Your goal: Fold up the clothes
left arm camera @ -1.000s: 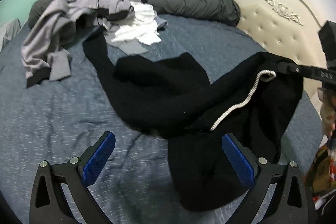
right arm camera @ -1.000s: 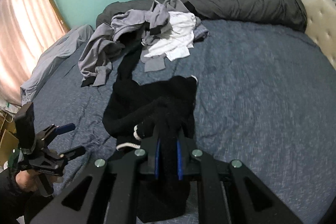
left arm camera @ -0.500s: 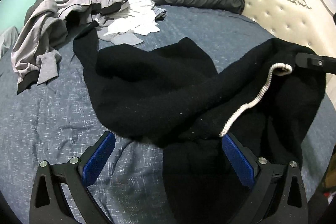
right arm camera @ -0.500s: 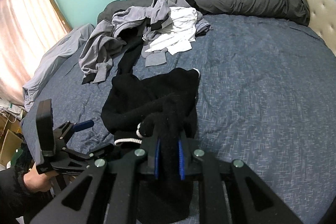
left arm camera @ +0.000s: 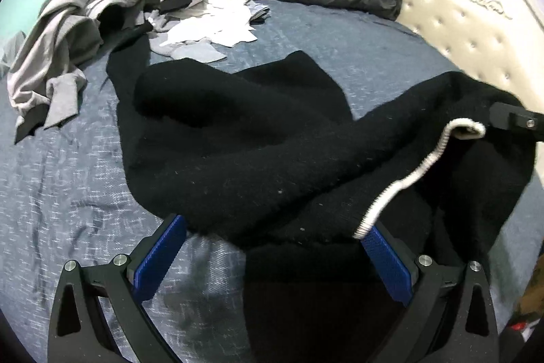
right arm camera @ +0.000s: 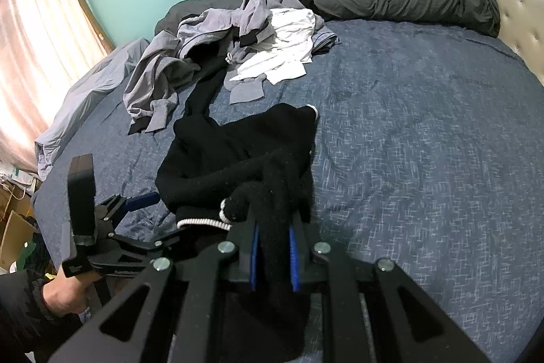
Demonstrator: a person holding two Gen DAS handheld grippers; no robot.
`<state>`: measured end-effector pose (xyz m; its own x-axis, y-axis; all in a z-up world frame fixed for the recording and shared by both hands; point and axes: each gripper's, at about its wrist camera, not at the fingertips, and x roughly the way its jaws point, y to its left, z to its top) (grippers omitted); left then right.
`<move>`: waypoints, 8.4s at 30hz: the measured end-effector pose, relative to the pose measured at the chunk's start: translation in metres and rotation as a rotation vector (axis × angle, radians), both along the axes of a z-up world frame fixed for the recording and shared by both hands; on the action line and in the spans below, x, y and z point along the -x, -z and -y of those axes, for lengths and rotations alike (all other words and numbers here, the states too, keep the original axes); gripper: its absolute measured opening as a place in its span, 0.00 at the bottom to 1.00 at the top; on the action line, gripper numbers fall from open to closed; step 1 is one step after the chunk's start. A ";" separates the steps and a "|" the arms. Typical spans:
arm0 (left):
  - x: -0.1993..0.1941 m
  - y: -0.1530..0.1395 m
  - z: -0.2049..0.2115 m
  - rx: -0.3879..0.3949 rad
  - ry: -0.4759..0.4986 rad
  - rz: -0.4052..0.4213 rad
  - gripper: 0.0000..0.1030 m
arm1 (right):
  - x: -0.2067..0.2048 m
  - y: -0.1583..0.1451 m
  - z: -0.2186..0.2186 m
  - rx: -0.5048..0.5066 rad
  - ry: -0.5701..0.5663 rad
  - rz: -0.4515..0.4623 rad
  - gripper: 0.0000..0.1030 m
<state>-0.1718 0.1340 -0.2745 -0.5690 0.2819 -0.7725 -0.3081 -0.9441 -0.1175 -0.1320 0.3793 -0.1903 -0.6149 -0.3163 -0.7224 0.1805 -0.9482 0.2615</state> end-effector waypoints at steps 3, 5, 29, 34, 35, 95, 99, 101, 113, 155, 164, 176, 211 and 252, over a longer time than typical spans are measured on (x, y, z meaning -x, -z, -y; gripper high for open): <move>0.002 -0.001 -0.002 0.021 -0.020 -0.020 1.00 | 0.000 0.000 0.002 -0.006 -0.009 -0.005 0.14; 0.004 0.000 -0.003 0.024 -0.014 -0.016 1.00 | -0.001 0.000 0.003 -0.016 -0.017 -0.009 0.14; 0.014 0.006 0.002 -0.042 0.044 0.035 0.87 | 0.000 0.015 -0.001 -0.068 0.012 0.024 0.21; 0.011 -0.003 0.000 -0.023 0.068 0.002 0.73 | 0.000 0.027 -0.013 -0.131 0.085 0.062 0.40; 0.011 -0.004 0.000 -0.019 0.071 -0.001 0.73 | -0.001 0.028 -0.016 -0.137 0.099 0.066 0.40; 0.017 -0.016 0.003 -0.054 0.144 -0.016 0.28 | 0.025 0.025 0.051 -0.380 0.088 -0.011 0.49; 0.021 -0.018 0.004 -0.061 0.133 -0.008 0.28 | 0.037 0.042 0.067 -0.476 0.038 0.052 0.49; 0.022 -0.020 0.004 -0.060 0.135 -0.009 0.27 | 0.045 0.054 0.067 -0.504 0.033 0.091 0.49; 0.020 -0.029 0.003 -0.024 0.154 -0.039 0.14 | 0.046 0.052 0.045 -0.439 0.122 0.040 0.08; -0.105 -0.431 0.129 -0.092 0.042 -0.514 0.00 | -0.104 -0.346 0.142 -0.379 0.015 -0.646 0.06; -0.097 -0.353 0.131 -0.202 0.049 -0.325 0.00 | -0.082 -0.313 0.158 -0.408 -0.042 -0.516 0.06; -0.084 -0.240 0.121 -0.254 0.039 -0.117 0.36 | -0.019 -0.248 0.181 -0.373 -0.086 -0.312 0.06; -0.052 -0.124 0.060 -0.147 0.112 -0.051 0.09 | 0.006 -0.186 0.129 -0.246 -0.124 -0.233 0.06; 0.000 -0.143 0.156 -0.154 -0.005 -0.057 0.52 | 0.071 -0.121 0.118 -0.101 -0.025 0.026 0.06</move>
